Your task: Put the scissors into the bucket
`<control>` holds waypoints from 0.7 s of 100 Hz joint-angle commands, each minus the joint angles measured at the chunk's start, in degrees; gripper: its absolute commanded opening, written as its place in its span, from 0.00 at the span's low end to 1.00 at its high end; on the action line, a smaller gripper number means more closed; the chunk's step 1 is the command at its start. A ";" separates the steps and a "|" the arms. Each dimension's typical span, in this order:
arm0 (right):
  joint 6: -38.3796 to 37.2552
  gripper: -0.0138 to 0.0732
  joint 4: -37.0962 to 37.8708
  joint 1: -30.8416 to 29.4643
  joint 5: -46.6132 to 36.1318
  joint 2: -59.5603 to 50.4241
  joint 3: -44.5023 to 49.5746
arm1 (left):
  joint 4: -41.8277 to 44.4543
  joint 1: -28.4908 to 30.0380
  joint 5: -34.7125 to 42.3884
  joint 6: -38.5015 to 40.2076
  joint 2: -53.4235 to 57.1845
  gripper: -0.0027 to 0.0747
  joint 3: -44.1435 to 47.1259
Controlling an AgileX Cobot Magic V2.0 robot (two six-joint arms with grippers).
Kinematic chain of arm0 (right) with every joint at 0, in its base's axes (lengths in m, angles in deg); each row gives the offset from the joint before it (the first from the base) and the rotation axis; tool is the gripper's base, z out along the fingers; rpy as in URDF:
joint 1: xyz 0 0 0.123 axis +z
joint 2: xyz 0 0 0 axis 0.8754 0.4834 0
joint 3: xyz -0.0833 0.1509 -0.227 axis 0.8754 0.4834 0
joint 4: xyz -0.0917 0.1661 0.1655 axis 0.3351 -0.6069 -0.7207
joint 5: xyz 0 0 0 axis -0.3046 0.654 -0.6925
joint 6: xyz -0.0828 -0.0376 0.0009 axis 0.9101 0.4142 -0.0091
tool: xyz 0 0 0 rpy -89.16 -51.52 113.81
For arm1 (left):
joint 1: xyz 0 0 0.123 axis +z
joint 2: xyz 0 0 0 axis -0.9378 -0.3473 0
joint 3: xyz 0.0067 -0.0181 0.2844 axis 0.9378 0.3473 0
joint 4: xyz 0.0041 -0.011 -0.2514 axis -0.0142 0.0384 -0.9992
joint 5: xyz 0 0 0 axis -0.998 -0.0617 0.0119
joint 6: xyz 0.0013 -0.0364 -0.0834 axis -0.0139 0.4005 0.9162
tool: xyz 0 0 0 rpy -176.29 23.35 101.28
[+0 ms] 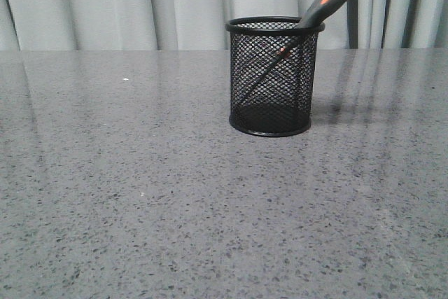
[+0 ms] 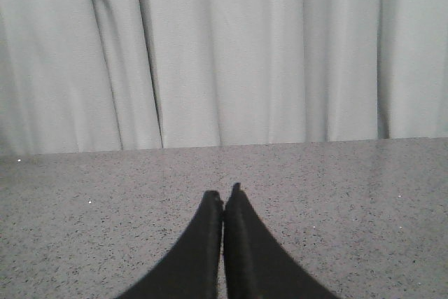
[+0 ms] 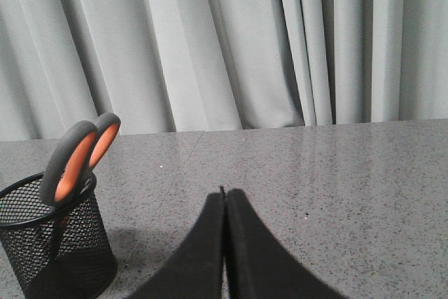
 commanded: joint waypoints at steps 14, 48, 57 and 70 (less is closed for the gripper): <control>0.00 0.08 0.07 -0.44 -4.46 0.33 -1.26 | -0.65 0.18 4.18 0.52 -0.54 0.01 -1.56; 0.00 0.08 0.07 -0.44 -4.46 0.33 -1.26 | 12.07 0.18 7.16 12.63 0.09 0.01 2.41; 0.00 0.08 0.07 -0.44 -4.46 0.33 -1.26 | 20.92 0.18 8.08 21.50 2.78 0.01 5.57; 0.00 0.08 0.07 -0.44 -4.46 0.33 -1.26 | 20.86 0.18 8.31 21.73 6.69 0.01 10.26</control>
